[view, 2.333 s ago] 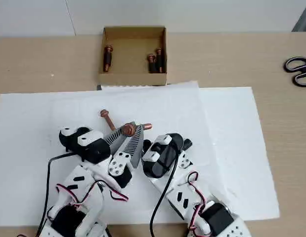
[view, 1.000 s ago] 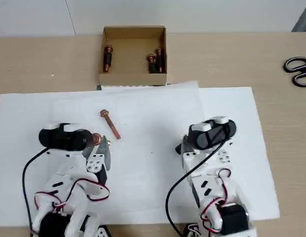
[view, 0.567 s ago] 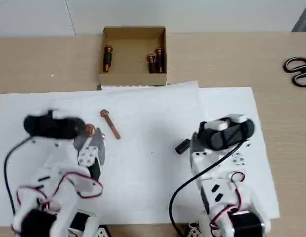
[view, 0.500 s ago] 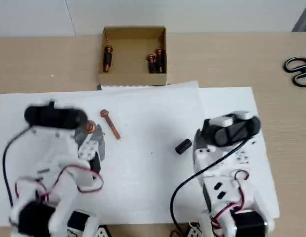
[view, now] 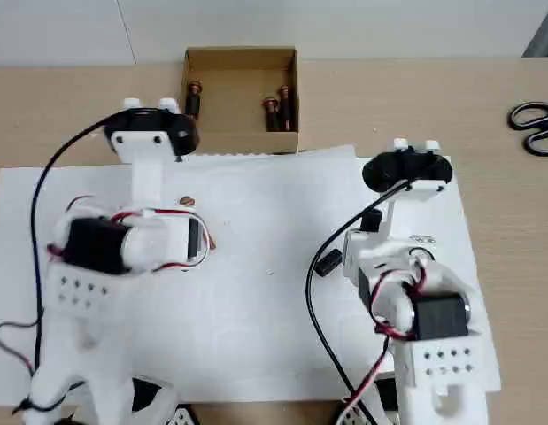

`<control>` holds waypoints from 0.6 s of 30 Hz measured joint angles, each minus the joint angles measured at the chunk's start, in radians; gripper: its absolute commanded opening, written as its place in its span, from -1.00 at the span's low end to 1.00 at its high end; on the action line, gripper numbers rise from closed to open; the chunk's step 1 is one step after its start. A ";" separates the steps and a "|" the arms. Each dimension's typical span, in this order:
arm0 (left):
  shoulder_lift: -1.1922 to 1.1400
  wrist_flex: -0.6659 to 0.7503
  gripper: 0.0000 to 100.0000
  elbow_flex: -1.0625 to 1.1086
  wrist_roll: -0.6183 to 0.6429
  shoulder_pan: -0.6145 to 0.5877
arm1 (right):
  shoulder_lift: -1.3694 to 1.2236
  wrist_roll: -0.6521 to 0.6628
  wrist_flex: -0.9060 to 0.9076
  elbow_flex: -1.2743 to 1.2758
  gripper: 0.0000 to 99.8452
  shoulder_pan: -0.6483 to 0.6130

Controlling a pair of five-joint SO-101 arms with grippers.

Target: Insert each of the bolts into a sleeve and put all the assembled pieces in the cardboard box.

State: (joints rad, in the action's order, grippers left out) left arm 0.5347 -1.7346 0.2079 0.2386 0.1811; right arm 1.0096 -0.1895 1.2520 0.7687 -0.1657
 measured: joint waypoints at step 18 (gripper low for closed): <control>-0.582 0.008 -0.99 -0.002 -0.301 -0.224 | -0.017 -0.008 0.000 0.000 -0.99 -0.003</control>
State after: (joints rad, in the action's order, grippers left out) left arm -0.0468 -1.7269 0.2064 -0.0621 -0.0430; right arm 0.9927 -0.1972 1.2520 0.7687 -0.1688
